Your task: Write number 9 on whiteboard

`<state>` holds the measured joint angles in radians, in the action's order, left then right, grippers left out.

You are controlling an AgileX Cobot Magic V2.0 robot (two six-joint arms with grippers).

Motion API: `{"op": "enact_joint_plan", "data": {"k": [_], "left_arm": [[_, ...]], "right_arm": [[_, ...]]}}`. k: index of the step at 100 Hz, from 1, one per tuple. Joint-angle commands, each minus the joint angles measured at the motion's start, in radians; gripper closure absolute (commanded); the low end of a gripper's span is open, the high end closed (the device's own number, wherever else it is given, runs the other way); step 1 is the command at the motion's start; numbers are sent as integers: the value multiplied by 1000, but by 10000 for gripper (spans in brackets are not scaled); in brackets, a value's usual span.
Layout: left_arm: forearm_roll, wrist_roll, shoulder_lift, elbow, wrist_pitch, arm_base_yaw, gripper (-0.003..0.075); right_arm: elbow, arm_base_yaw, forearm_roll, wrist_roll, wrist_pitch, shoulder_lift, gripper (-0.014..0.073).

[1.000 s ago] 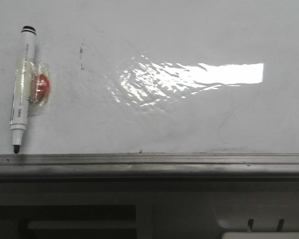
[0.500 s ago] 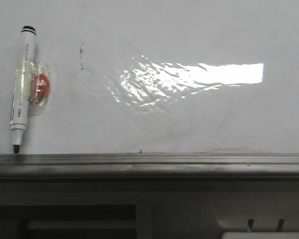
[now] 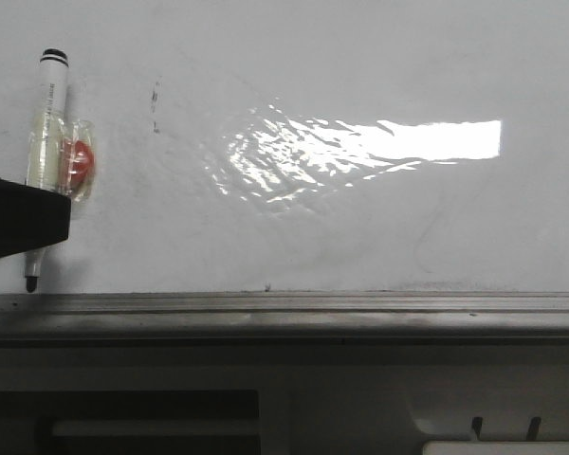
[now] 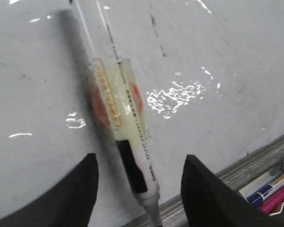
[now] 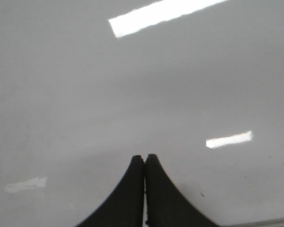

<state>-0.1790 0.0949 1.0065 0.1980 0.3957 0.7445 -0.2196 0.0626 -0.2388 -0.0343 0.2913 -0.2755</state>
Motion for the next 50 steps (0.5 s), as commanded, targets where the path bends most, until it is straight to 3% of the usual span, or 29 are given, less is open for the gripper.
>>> {"op": "enact_joint_plan", "data": {"k": [1, 11, 34, 50], "left_arm": [[-31, 9, 16, 27, 97, 8, 366], [-38, 9, 29, 27, 101, 8, 416], [-38, 9, 36, 27, 101, 8, 736], [-25, 9, 33, 27, 101, 8, 740]], "right_arm": [[-25, -2, -18, 4, -61, -16, 663], [-25, -2, -18, 4, -50, -16, 663], [-25, -27, -18, 4, -17, -16, 663], [-45, -152, -18, 4, 48, -21, 663]]}}
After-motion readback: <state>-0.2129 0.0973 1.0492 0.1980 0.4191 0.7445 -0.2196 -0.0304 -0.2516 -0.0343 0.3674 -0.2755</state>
